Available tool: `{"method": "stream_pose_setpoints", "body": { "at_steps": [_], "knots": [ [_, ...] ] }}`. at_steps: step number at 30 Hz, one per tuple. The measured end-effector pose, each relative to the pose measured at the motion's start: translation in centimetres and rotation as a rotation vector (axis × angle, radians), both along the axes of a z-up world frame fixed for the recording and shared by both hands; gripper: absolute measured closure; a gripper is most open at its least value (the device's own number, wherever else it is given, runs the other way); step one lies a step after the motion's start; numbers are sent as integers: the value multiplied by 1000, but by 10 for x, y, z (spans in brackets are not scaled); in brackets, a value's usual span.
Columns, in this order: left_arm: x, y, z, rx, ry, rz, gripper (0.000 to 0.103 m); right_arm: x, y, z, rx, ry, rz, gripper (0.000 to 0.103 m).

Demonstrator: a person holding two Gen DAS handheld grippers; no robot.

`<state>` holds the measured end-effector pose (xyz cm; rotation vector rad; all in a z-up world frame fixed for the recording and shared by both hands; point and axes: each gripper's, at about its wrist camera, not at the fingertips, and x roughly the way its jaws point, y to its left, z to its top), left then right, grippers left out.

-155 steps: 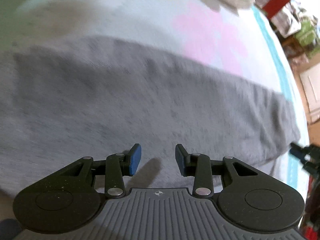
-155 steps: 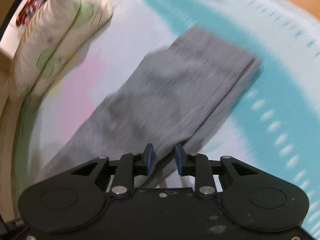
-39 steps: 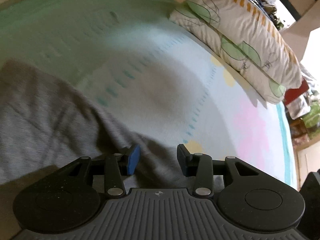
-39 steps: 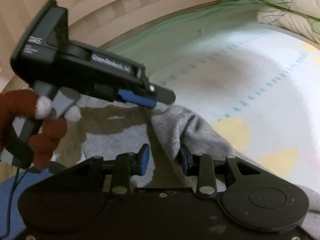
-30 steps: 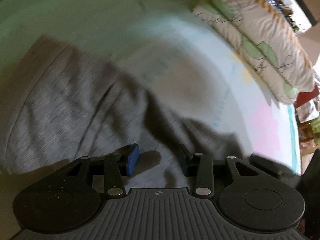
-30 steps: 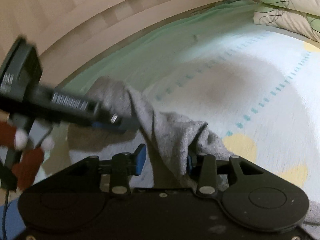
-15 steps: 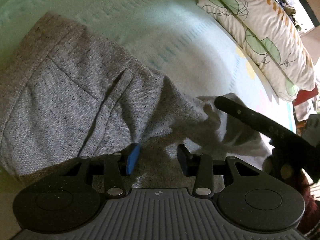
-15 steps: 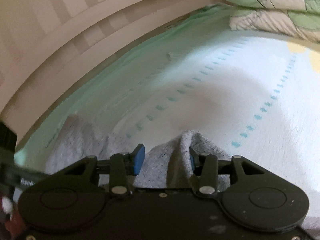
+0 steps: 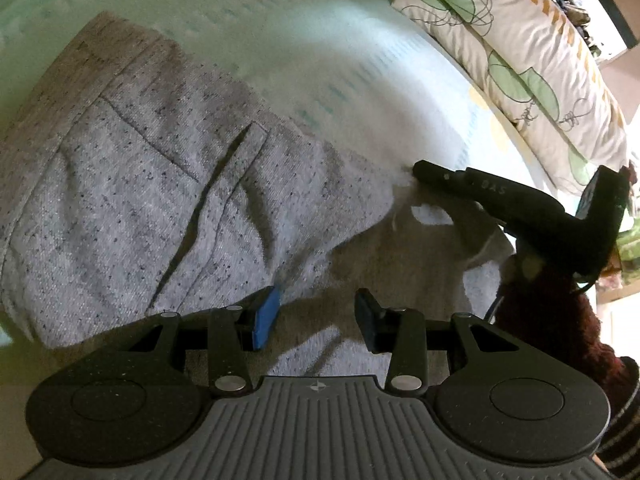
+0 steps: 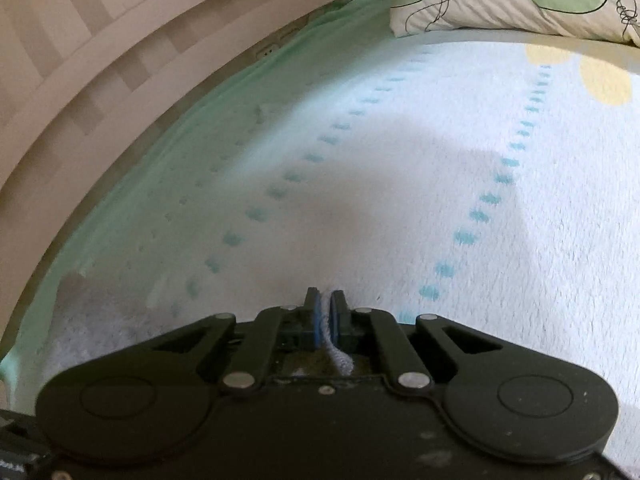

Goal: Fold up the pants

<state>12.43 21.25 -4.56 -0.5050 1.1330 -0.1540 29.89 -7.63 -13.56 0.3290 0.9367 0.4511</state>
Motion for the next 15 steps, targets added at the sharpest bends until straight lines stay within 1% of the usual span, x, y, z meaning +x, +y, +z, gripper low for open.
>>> {"method": "stream_pose_setpoints", "body": {
  "at_steps": [3,4,5,6,7,10,12,14,15],
  "knots": [
    [-4,-1,2,11,4,1,63,-1,1,0,-15,-9,-1,99],
    [-5,-2,2,16,6,1,62,-1,-1,1,-16,-15,-4,98],
    [-6,-2,3,21,8,1,62,-4,-1,4,-19,-25,-16,92],
    [-7,-4,4,27,10,1,62,-4,-5,7,-27,-41,-44,73],
    [-7,-7,5,35,11,1,62,-4,-11,13,-36,-57,-83,68],
    [-6,-14,8,66,12,-2,62,-13,-32,28,2,-89,-136,68],
    [-3,-21,11,93,9,-10,62,-28,-47,41,-25,-118,-143,68],
    [1,-30,14,94,0,-27,62,-45,-59,48,-53,-122,-129,68],
    [4,-34,15,88,-3,-35,62,-55,-65,50,-69,-121,-122,70]
  ]
}}
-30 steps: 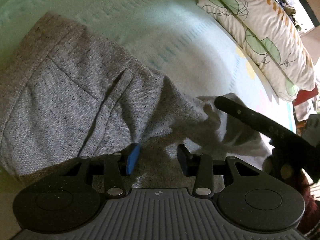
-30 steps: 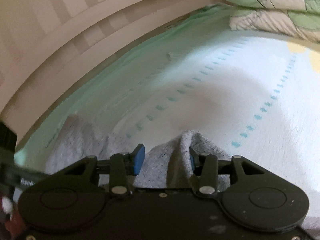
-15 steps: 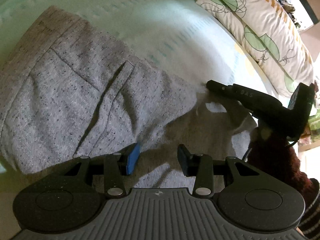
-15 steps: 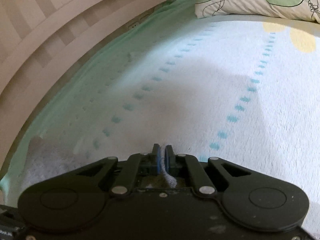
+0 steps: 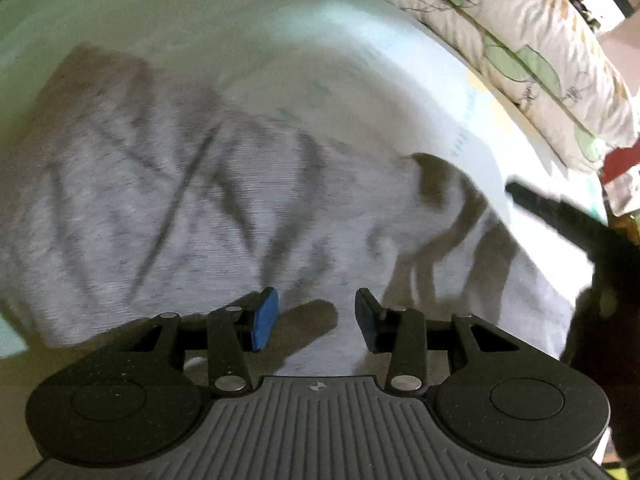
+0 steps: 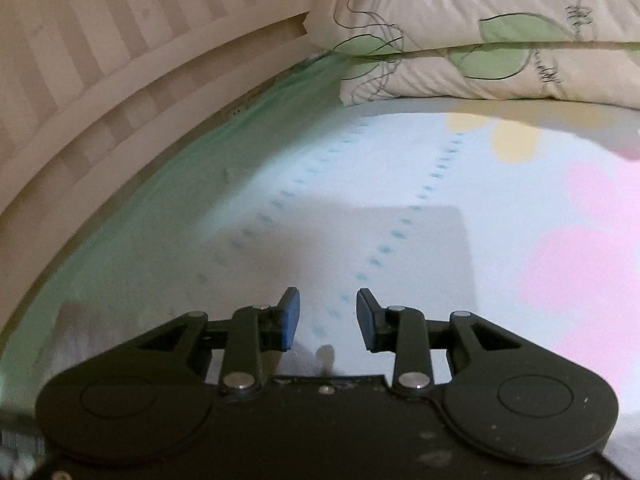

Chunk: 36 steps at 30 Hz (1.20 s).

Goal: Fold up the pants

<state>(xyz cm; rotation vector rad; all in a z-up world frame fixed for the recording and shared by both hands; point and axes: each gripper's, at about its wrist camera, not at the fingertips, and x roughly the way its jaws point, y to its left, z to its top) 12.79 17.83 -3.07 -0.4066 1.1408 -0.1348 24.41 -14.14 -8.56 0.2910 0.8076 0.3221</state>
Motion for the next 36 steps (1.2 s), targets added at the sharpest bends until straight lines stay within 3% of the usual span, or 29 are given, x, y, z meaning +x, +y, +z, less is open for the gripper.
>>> {"method": "stream_pose_setpoints", "body": {
  "at_steps": [4,8,14,15,20,25,30,36],
  "knots": [
    [18,-28,4,-6,-36,-47,62,-37,-13,0,-76,14,21,79],
    [47,-59,5,-9,-81,-94,62,-60,-14,-5,-102,30,21,80],
    [94,-85,-10,9,-87,-68,62,-47,-14,-31,-173,105,-30,81],
    [100,-86,-15,16,-73,-54,62,-44,-17,-36,-179,121,-48,86],
    [100,-84,-15,12,-76,-20,62,-43,-28,-38,-138,120,-61,89],
    [87,-92,-7,35,-68,-17,61,-55,-59,-19,-89,97,-98,82],
    [60,-117,-1,8,-57,-110,61,-93,-118,8,-92,82,-214,76],
    [27,-163,-4,-34,-25,-256,61,-162,-202,23,-180,112,-420,68]
  ]
}}
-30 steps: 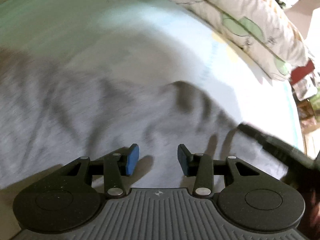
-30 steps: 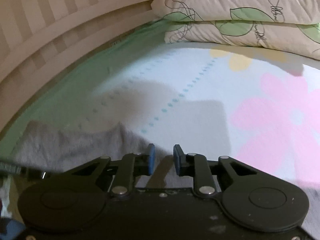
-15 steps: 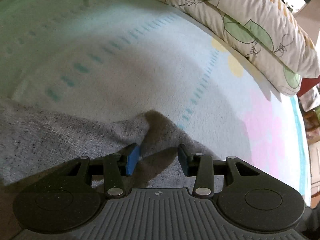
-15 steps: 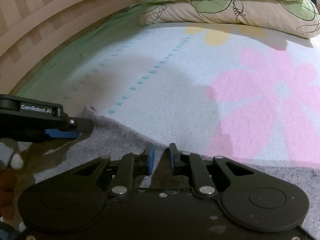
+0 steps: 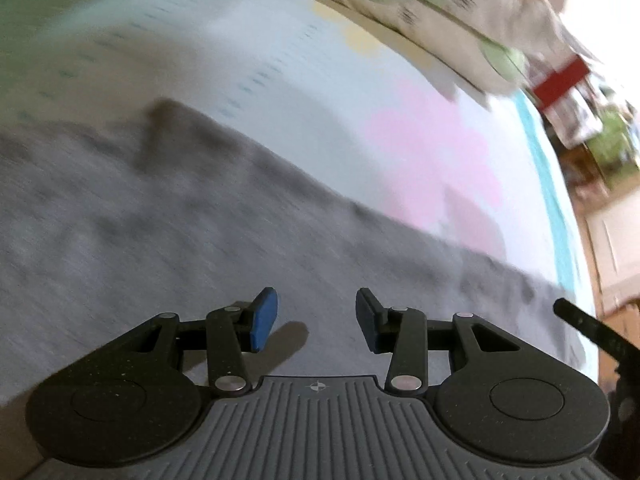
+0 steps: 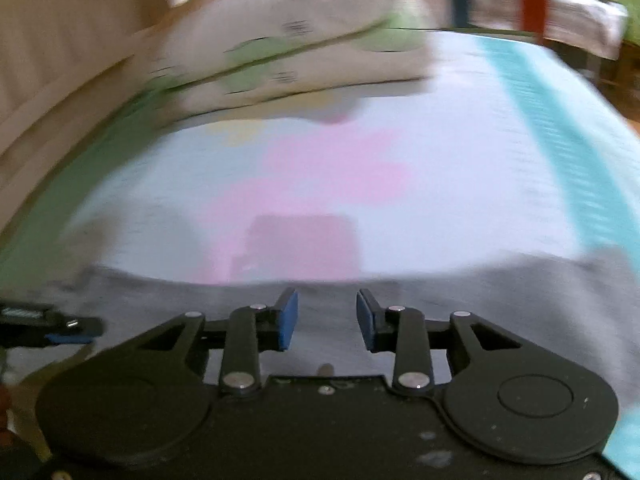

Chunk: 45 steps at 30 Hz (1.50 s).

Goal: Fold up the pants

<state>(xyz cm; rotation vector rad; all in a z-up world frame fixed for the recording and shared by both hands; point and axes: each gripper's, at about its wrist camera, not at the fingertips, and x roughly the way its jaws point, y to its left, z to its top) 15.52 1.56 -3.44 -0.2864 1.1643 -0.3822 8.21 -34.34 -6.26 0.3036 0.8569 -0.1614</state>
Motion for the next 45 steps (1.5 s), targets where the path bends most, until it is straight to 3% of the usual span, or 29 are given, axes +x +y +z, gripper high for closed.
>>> {"method": "stream_pose_setpoints", "body": {
  "at_steps": [6,12,17,20,21,23,24,30,33,36,39,43,45],
  "knots": [
    [-14,-34,-9,-6,42,-99,61,-55,-80,1,-93,44,-191,57],
    [-22,-42,-18,32,50,-122,59,-56,-143,-7,-195,49,-259,37],
    [-21,-41,-20,32,57,-115,59,-48,-189,-29,-195,84,-276,35],
    [-21,-48,-20,52,50,-126,59,-44,-206,-41,-134,99,-273,36],
    [-21,-50,-20,58,47,-128,58,-43,-208,-43,-115,104,-268,37],
    [-20,-57,-20,64,44,-131,56,-42,-210,-51,-69,120,-254,61],
    [-20,-58,-20,67,43,-130,56,-42,-210,-53,-50,132,-248,91],
    [-21,-62,-20,70,49,-123,56,-59,-201,-44,-109,145,-316,94],
    [-21,-63,-20,74,49,-127,56,-68,-206,-43,-69,122,-324,86],
    [-20,-62,-20,74,52,-123,56,-87,-207,-30,-5,66,-336,44],
    [-21,-62,-21,77,52,-129,53,-108,-203,-22,32,42,-333,41],
    [-24,-65,-20,90,44,-143,51,-132,-192,-27,115,66,-343,22],
    [-24,-65,-20,92,45,-146,51,-140,-186,-35,160,81,-349,22]
  ]
}}
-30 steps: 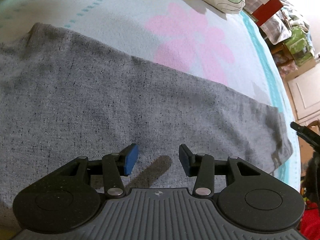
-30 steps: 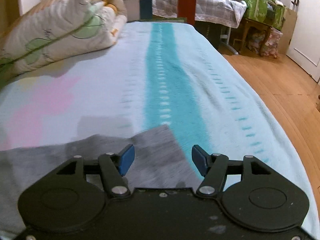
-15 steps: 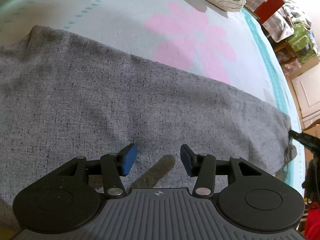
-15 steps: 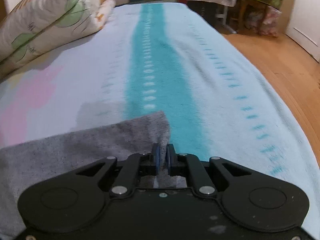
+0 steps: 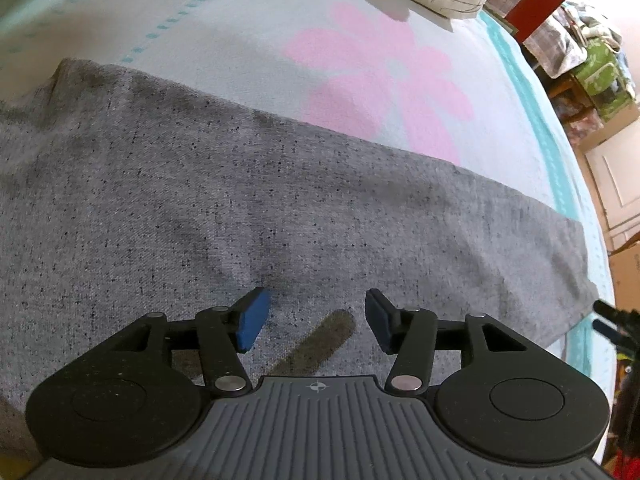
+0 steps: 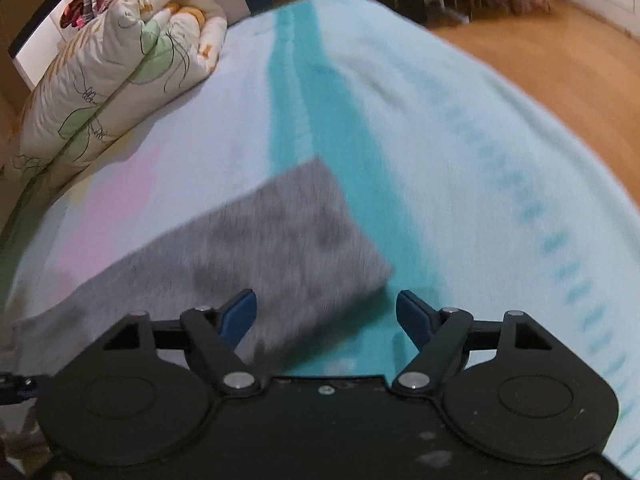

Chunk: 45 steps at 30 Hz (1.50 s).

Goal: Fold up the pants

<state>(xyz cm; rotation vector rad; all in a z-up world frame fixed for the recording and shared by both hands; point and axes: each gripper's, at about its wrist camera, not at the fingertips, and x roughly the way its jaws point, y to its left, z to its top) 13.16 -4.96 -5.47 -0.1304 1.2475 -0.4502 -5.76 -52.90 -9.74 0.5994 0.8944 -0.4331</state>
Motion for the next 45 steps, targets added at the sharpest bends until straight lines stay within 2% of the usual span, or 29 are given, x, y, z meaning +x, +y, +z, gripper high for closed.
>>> {"method": "stream_pose_setpoints", "body": {
  "at_steps": [3,6,14,18,20,21,22,24,31,34,37,39,41,42,45],
  "knots": [
    [1,0,0,-1,4,0,51,-1,9,-13,42,14,4,20],
    [2,2,0,-4,7,0,51,10,11,-24,75,-14,-10,0],
    [2,0,0,-1,7,-11,45,33,-11,-30,136,-109,-85,0],
    [1,-2,2,9,2,-22,44,33,-23,-33,196,-168,-84,0],
    [1,-5,4,22,-1,-29,45,34,-25,-33,200,-176,-81,31],
    [1,-7,6,28,-1,-38,45,34,-27,-33,197,-154,-91,72],
    [1,-12,10,28,-2,-54,45,34,-29,-35,214,-136,-103,87],
    [1,-23,18,11,-15,-89,45,30,-31,-34,243,-160,-125,87],
    [24,-92,31,-82,-43,-188,45,46,-11,9,135,-193,-20,88],
    [29,-121,25,-73,-52,-234,45,54,-6,27,115,-208,15,88],
    [26,-142,9,-52,-28,-280,45,59,1,45,82,-214,49,88],
    [20,-151,-6,7,-17,-312,45,64,7,55,65,-219,71,88],
    [13,-151,-8,16,-68,-341,45,67,14,65,57,-232,89,88],
    [12,-151,-6,16,-68,-348,45,68,18,71,50,-238,99,88],
    [14,-129,6,-7,-69,-287,45,75,37,90,27,-259,141,88]
  ]
}}
